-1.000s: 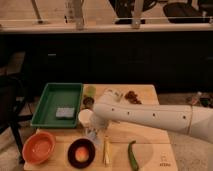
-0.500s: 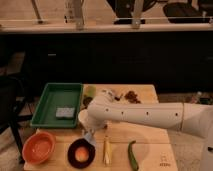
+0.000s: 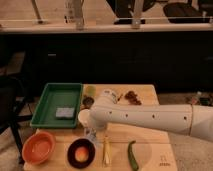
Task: Wipe red bowl with towel
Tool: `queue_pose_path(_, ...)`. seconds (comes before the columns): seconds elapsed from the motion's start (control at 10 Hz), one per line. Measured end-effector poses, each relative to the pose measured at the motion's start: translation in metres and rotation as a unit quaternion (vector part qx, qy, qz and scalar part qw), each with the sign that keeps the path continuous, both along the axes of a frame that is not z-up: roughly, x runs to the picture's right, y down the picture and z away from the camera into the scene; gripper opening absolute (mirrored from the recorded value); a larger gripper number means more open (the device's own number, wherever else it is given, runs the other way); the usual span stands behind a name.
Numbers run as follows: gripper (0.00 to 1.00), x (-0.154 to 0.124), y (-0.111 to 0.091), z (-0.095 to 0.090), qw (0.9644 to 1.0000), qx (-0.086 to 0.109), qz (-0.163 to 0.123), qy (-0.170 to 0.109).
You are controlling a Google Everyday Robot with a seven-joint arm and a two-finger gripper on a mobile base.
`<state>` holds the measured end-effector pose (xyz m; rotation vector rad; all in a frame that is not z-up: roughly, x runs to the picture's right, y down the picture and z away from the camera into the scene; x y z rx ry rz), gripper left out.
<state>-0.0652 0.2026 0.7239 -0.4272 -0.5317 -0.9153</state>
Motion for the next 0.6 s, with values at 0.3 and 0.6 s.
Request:
queue_pose_path(0.3,0.0,-0.022,-0.018,-0.009,0.9994,0.022,-0.024,-0.013)
queue_pose_path(0.6,0.0,-0.067,-0.029,-0.006,0.9966,0.026,-0.063,-0.046)
